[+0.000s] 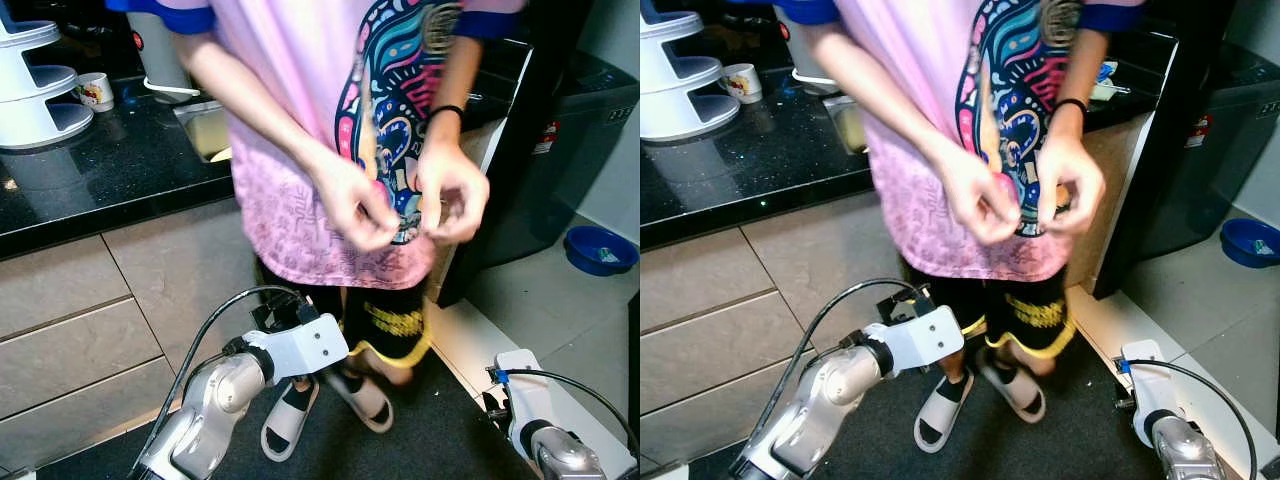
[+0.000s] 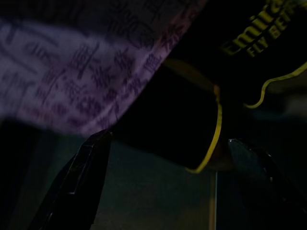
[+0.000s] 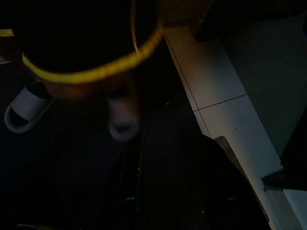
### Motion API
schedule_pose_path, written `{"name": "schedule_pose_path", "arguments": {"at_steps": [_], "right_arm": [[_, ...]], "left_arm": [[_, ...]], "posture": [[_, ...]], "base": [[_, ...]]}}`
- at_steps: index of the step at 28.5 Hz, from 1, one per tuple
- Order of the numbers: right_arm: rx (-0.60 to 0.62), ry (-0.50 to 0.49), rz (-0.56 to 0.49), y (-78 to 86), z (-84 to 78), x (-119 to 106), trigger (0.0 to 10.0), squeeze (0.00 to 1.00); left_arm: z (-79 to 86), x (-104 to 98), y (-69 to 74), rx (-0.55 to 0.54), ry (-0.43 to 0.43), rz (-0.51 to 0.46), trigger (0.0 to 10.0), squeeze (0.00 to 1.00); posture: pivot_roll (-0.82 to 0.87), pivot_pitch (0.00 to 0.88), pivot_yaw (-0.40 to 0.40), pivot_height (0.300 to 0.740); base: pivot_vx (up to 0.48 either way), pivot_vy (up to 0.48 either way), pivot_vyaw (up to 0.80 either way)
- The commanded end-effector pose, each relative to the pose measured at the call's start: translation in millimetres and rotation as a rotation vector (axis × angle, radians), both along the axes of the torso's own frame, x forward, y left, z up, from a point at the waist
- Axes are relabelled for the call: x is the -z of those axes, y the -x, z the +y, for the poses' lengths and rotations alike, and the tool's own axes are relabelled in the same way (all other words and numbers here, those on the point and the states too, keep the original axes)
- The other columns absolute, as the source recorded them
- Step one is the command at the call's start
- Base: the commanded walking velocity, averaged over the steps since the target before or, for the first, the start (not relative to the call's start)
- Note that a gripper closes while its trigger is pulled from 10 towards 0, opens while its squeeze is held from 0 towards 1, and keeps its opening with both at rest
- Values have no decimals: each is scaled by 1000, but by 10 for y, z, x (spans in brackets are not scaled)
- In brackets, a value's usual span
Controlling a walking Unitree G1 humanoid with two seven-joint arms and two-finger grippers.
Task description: Kitchen organization
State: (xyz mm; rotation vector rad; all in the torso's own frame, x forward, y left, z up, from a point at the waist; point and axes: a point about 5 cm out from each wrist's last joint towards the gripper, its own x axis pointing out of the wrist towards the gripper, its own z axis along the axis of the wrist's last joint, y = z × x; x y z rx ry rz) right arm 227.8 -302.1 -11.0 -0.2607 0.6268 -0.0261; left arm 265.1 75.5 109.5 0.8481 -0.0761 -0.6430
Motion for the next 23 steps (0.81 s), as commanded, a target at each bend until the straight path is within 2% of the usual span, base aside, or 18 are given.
{"name": "schedule_pose_path", "arguments": {"at_steps": [1, 23], "right_arm": [[5, -11, 19, 43, 26, 52, 10000, 0], [4, -15, 18, 57, 30, 59, 10000, 0]], "left_arm": [[8, 56, 28, 6, -14, 12, 10000, 0], [23, 46, 44, 7, -10, 11, 10000, 0]], "posture": [[33, 0, -20, 740], [21, 0, -22, 740]], "base": [[0, 0, 0], [0, 0, 0]]}}
